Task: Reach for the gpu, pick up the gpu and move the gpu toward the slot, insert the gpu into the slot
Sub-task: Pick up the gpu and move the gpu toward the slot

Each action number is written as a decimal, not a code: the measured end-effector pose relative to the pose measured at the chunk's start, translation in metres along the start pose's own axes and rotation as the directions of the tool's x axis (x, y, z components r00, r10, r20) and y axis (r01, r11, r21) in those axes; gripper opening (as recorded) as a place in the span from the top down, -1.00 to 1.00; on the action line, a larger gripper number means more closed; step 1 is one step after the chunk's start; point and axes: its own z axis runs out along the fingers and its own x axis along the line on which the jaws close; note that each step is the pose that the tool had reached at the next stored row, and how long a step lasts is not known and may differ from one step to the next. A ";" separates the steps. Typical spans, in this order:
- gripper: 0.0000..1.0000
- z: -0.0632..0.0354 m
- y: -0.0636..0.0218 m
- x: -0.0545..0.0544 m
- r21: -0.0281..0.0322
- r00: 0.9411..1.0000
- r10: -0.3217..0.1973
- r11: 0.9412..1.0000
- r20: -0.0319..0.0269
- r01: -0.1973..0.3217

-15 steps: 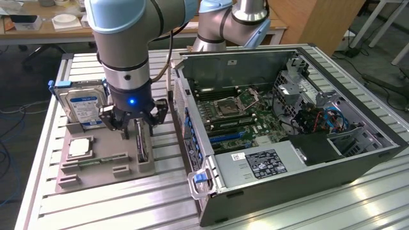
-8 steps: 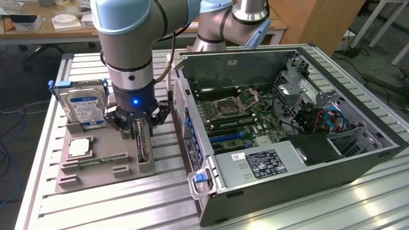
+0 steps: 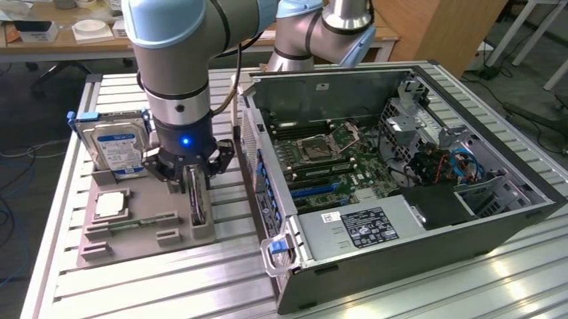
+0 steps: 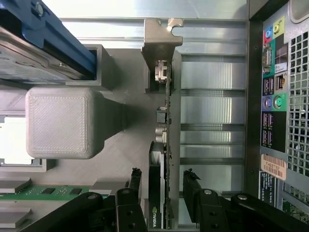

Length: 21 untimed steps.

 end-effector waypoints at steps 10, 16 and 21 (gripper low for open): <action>0.22 0.0000 0.0000 0.001 0.000 1.000 0.000 1.000 0.000 0.000; 0.22 0.0000 0.0000 0.004 -0.001 1.000 0.000 1.000 0.001 0.000; 0.25 0.0000 0.0000 0.004 -0.001 1.000 0.000 1.000 0.001 0.000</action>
